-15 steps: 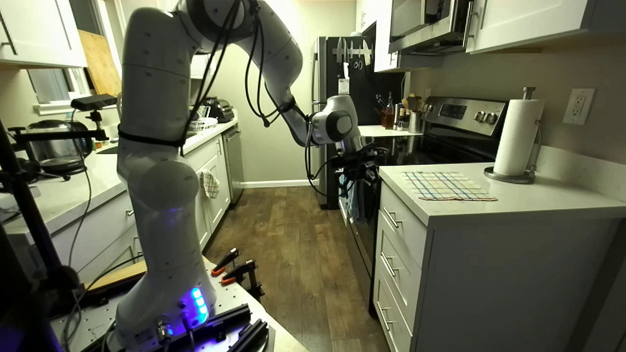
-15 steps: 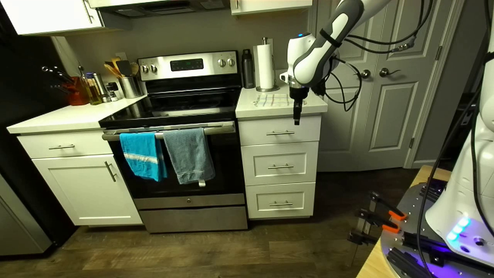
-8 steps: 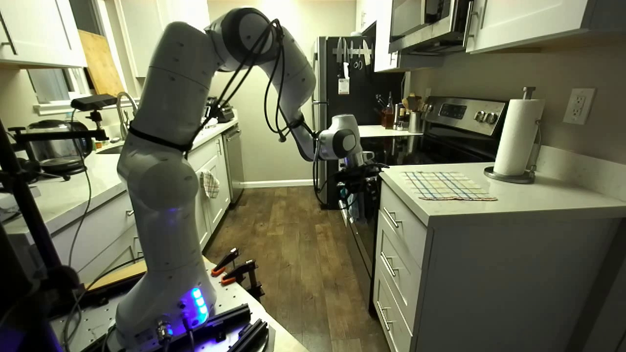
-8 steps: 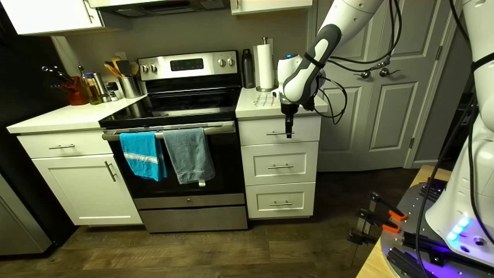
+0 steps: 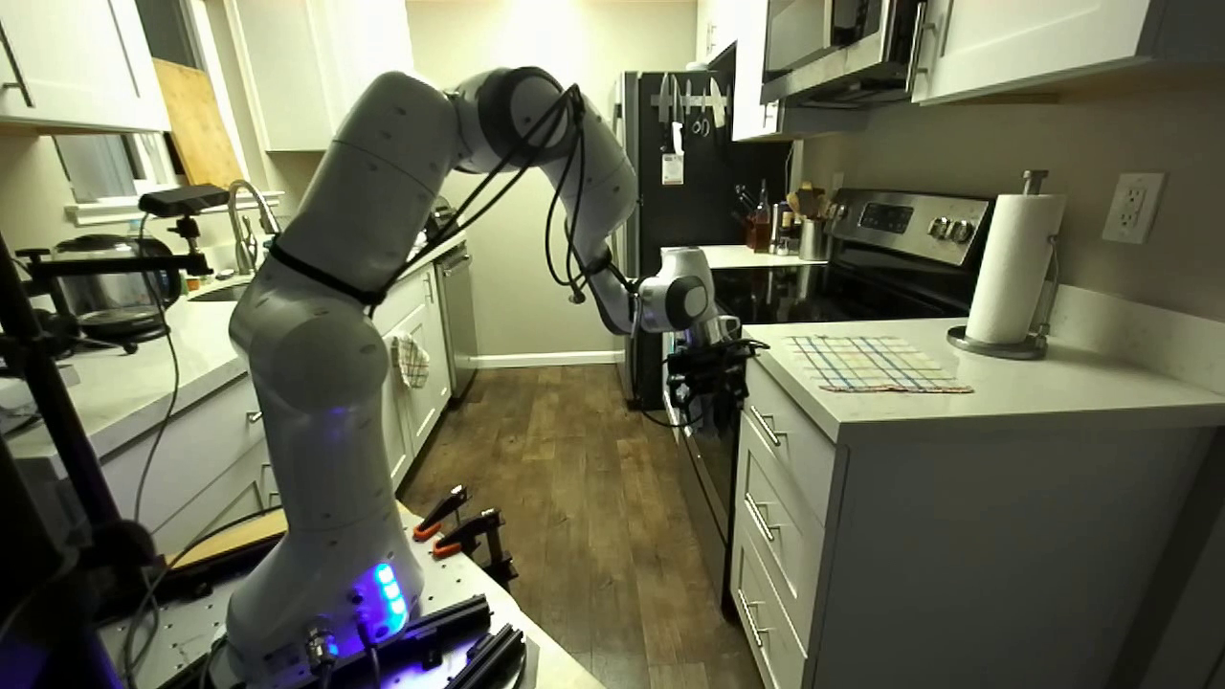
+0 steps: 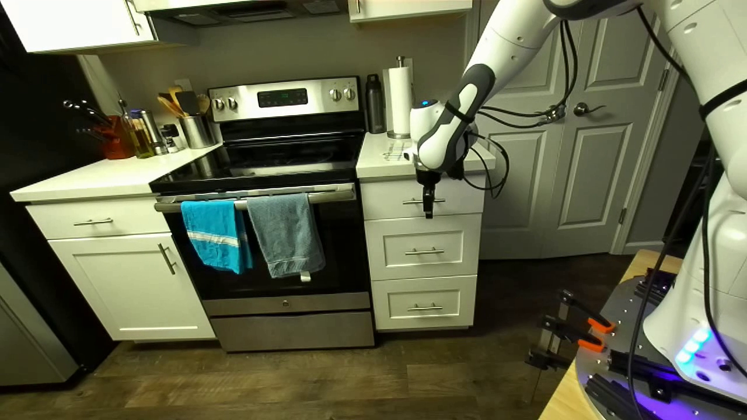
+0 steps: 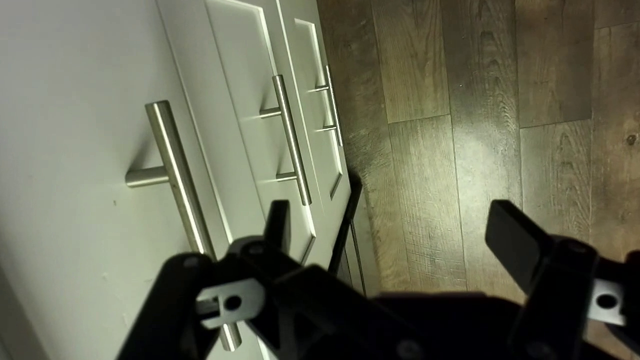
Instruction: Open the top drawer of the cabinet on the right
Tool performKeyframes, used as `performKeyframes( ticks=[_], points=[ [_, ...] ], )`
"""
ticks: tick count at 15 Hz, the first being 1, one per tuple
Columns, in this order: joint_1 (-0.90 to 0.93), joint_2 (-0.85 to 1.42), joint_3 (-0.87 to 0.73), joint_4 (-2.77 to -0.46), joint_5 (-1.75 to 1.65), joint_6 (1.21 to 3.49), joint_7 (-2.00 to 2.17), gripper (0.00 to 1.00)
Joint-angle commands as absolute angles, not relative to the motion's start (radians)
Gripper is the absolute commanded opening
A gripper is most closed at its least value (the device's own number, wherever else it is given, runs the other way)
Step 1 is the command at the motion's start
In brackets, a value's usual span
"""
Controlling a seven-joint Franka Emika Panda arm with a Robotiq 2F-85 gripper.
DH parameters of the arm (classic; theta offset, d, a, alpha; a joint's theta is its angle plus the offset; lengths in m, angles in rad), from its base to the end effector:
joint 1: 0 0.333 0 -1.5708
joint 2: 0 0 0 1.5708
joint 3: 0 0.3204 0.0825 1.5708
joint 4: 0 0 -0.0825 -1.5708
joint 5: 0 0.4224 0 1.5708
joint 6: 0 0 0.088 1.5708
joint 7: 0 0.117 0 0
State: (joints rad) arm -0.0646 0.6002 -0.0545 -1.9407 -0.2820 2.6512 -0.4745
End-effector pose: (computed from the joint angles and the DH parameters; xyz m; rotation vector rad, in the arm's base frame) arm 0.6517 -0.0713 0.1422 2.8057 0.8813 0.0752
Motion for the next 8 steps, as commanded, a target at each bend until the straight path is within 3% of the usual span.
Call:
performKeyframes(
  ticks=[1,8],
  points=[
    [-0.072,0.676,-0.048,-1.871,-0.318,2.669,-0.473,1.0],
    [-0.023,0.768,-0.097,-1.776,-0.443,2.733,-0.458,1.0]
  ],
)
